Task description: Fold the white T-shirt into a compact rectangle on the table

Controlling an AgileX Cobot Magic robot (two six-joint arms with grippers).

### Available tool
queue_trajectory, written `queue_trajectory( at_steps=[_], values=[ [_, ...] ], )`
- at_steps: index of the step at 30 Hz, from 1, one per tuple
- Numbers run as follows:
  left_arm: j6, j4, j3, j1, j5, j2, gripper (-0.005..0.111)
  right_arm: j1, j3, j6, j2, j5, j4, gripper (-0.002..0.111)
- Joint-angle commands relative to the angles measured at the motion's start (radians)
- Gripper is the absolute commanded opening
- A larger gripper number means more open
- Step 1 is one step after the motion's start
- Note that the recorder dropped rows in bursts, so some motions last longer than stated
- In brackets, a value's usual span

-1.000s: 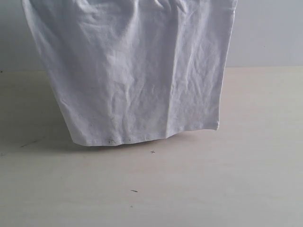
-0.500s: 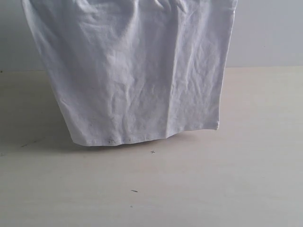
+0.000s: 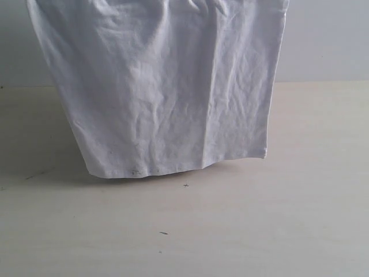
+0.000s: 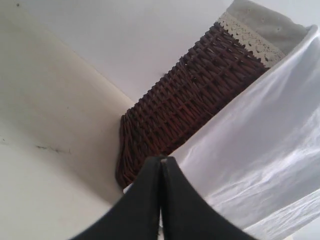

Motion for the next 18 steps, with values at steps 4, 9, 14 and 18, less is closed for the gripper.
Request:
queue_trajectory(
  at_steps=[4,9,14,18],
  values=[
    [-0.008,-0.043,0.000,-0.006,0.021,-0.006,0.000,-0.003,0.004,0.045,-0.006,0.146,-0.001,0.000],
    [-0.008,-0.082,0.000,-0.006,0.105,-0.006,0.000,-0.003,0.004,0.141,-0.006,0.265,0.025,0.000],
    [-0.004,-0.173,0.000,-0.006,0.074,0.027,0.000,0.000,0.004,0.147,-0.006,0.274,0.077,0.000],
    [0.145,-0.342,-0.010,-0.006,0.090,0.084,0.000,0.041,0.004,0.147,-0.006,0.238,0.077,0.000]
  ],
)
